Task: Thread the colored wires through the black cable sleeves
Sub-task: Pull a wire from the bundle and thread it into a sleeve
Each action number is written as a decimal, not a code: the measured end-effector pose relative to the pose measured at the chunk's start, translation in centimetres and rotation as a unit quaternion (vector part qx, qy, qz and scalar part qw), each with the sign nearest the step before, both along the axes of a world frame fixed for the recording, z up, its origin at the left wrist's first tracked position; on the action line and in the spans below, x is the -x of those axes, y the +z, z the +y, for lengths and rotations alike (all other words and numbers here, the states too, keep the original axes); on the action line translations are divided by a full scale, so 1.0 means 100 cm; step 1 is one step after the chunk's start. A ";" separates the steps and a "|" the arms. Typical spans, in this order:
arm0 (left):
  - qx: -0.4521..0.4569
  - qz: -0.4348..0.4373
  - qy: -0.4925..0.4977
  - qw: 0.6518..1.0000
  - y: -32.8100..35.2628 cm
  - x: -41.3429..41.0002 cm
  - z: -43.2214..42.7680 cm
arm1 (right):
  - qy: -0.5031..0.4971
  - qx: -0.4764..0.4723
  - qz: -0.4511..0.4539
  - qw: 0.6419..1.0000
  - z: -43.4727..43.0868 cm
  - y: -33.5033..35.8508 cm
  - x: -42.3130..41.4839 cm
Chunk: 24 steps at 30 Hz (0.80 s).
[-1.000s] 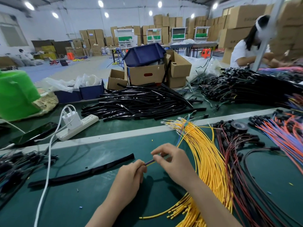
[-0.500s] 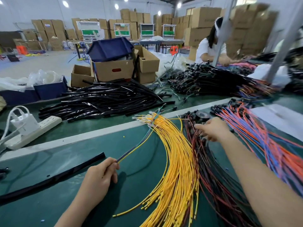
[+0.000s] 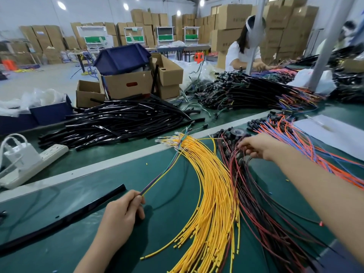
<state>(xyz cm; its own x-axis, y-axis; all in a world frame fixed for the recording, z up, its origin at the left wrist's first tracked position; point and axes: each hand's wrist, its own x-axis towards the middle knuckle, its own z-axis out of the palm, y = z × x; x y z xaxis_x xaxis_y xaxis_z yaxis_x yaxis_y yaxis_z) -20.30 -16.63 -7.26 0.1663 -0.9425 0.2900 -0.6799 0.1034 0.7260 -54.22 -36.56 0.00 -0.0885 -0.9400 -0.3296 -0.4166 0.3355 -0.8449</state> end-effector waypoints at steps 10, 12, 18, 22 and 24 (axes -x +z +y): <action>-0.014 0.012 0.002 1.000 -0.001 0.002 0.001 | 0.196 0.163 0.307 0.917 -0.013 0.036 -0.015; -0.017 0.015 -0.002 1.000 0.000 0.003 0.000 | 0.169 0.152 0.295 0.928 -0.019 0.026 -0.014; -0.025 0.019 -0.001 1.000 0.001 0.003 0.001 | 0.132 0.104 0.209 0.963 -0.025 0.015 -0.016; -0.024 0.018 -0.008 1.000 -0.001 0.002 0.001 | 0.118 0.102 0.186 0.970 -0.021 0.016 -0.018; -0.029 0.020 -0.011 0.999 -0.003 0.001 0.002 | 0.109 0.104 0.168 0.974 -0.018 0.014 -0.022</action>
